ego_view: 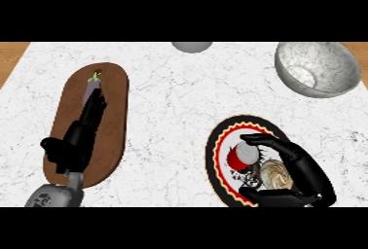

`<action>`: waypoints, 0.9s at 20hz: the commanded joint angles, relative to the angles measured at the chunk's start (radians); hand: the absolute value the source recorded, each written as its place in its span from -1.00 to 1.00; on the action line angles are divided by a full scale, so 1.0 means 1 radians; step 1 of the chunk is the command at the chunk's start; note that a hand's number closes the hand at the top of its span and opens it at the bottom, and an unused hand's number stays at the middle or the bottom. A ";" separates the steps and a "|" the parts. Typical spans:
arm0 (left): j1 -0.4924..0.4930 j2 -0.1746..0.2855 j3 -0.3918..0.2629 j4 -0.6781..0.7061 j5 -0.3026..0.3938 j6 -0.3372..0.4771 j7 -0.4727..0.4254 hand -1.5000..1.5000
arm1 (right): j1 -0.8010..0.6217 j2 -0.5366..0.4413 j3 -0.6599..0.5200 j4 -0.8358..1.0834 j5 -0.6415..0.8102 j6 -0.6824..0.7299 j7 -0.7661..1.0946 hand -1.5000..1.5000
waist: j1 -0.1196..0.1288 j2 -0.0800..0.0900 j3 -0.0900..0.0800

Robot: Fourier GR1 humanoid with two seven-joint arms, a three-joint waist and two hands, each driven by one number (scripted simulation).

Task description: Pick the can from the plate and place it in the bowl

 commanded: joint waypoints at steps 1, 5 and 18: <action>-0.062 -0.025 -0.006 0.036 -0.002 -0.014 0.025 0.00 | 0.132 0.055 0.021 -0.052 0.001 -0.020 -0.185 -1.00 | 0.006 0.003 0.000; -0.037 -0.049 -0.022 -0.009 -0.031 -0.019 0.048 0.00 | 0.187 -0.020 -0.068 -0.206 0.020 -0.010 -0.146 -1.00 | 0.017 0.003 -0.001; 0.049 -0.042 -0.017 -0.086 -0.024 -0.053 0.027 0.00 | -0.083 -0.157 -0.118 -0.407 0.021 0.053 0.646 -1.00 | 0.033 0.002 -0.002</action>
